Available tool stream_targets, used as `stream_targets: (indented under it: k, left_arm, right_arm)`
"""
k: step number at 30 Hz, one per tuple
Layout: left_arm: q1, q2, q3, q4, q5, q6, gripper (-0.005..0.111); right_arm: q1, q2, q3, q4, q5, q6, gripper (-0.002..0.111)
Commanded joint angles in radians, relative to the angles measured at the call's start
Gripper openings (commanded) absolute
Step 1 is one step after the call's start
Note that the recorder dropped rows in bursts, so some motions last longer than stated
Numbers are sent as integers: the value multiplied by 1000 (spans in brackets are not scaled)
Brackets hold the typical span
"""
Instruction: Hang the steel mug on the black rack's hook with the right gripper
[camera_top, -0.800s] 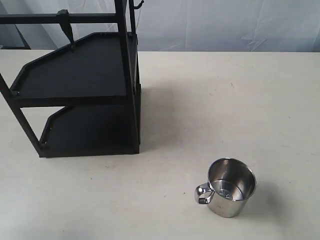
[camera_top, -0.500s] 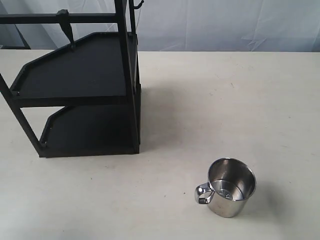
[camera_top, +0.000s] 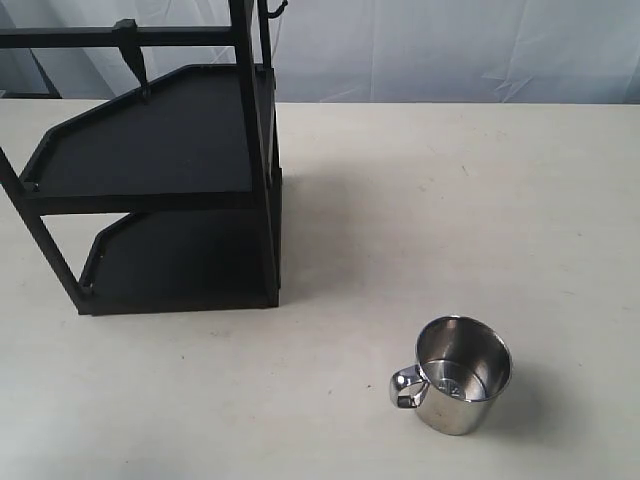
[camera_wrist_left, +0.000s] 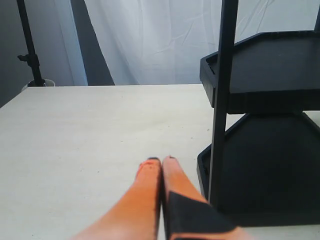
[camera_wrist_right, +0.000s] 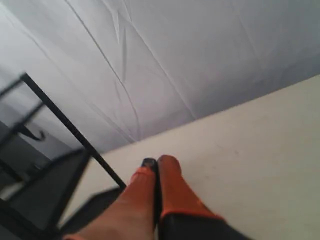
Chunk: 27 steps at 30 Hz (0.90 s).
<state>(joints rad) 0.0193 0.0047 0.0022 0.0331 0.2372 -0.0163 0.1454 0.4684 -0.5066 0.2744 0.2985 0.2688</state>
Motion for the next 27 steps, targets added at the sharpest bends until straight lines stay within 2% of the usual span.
stream_targets:
  k: [1,4,6,10,13,17,22,27]
  left_arm:
    - [-1,-5,-2,8,-6,0,2]
    - [-1,-5,-2,8,-6,0,2]
    - [-1,-5,-2,8,-6,0,2]
    - [-1,-5,-2,8,-6,0,2]
    - [-1,-5,-2,8,-6,0,2]
    - [-1,-5,-2,8,-6,0,2]
    - [-1,-5,-2,8,-6,0,2]
    - [-1,-5,-2,8,-6,0,2]
  right_arm:
    - [-6,307,-330,-291,436,-14,-1]
    - [-6,515,-510,-345,749,-38,-1]
    - [-6,642,-569,-350,850,-59,-1]
    - [-6,830,-580,-298,818,-172,-1]
    - [-6,958,-580,-179,835,-331,-1]
    - [-6,1074,-580,-38,837,-447,-1]
    - [-6,1135,-580,83,874,-566,-1]
    - [-6,1135,-580,81,874,-573,-1]
